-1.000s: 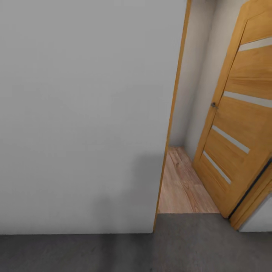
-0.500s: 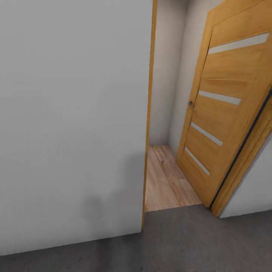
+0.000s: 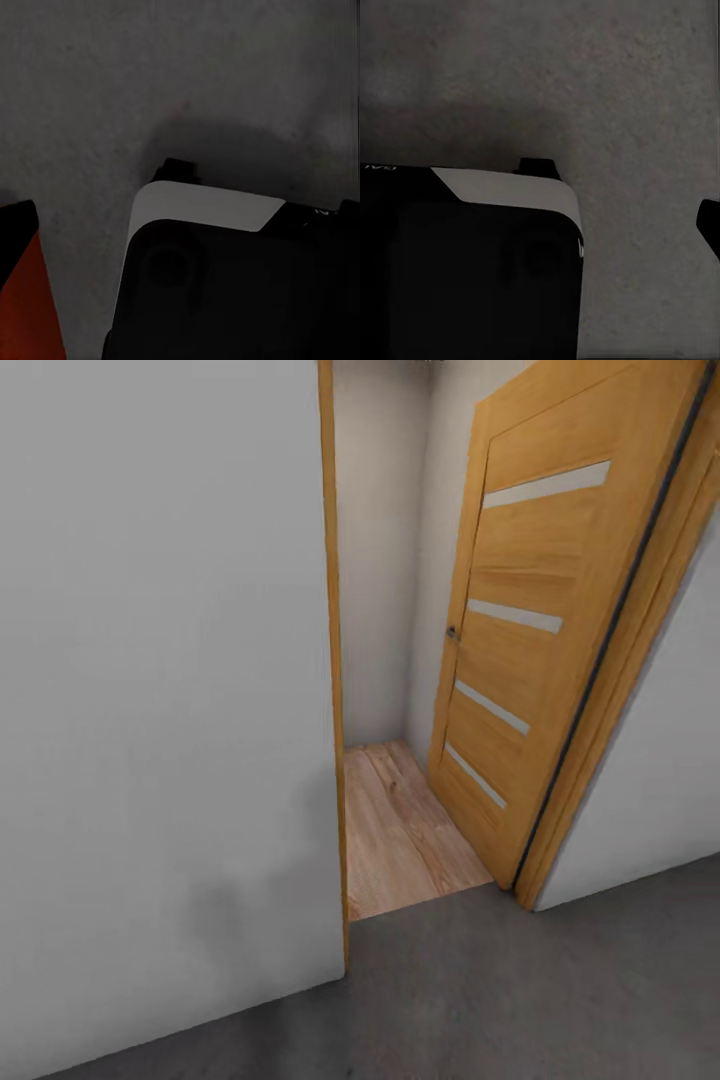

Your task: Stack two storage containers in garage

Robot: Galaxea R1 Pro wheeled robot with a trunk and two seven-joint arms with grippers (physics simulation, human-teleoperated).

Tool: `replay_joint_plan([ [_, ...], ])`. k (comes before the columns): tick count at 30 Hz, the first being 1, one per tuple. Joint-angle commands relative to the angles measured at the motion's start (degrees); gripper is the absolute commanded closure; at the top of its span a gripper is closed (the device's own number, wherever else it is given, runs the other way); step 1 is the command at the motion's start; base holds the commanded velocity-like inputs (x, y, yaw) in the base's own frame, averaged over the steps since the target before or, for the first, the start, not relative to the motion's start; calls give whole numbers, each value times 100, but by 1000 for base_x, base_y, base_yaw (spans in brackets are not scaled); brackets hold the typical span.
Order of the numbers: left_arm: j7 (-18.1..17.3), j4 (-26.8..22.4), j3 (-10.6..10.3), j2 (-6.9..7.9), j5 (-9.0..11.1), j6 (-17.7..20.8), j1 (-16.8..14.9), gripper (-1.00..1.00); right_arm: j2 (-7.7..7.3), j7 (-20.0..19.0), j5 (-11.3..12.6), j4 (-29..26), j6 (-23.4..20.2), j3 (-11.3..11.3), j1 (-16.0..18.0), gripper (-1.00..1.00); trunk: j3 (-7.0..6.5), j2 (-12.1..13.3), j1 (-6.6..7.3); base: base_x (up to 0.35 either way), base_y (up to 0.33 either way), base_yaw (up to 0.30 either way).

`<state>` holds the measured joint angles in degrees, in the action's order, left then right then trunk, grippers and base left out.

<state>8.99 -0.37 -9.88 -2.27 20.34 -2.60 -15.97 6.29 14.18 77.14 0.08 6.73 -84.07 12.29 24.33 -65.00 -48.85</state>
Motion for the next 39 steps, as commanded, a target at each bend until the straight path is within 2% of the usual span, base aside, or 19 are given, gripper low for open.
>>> replay_joint_plan([
  [1,18,2,-49,-1,49,-16,-2,-100,1,15,56,1,13,-48,2,-100,4,-3,0,0,0,-290],
  [39,19,2,-50,-3,63,-15,-2,-100,-5,15,56,1,13,-46,6,-100,-41,-3,0,0,0,-289],
])
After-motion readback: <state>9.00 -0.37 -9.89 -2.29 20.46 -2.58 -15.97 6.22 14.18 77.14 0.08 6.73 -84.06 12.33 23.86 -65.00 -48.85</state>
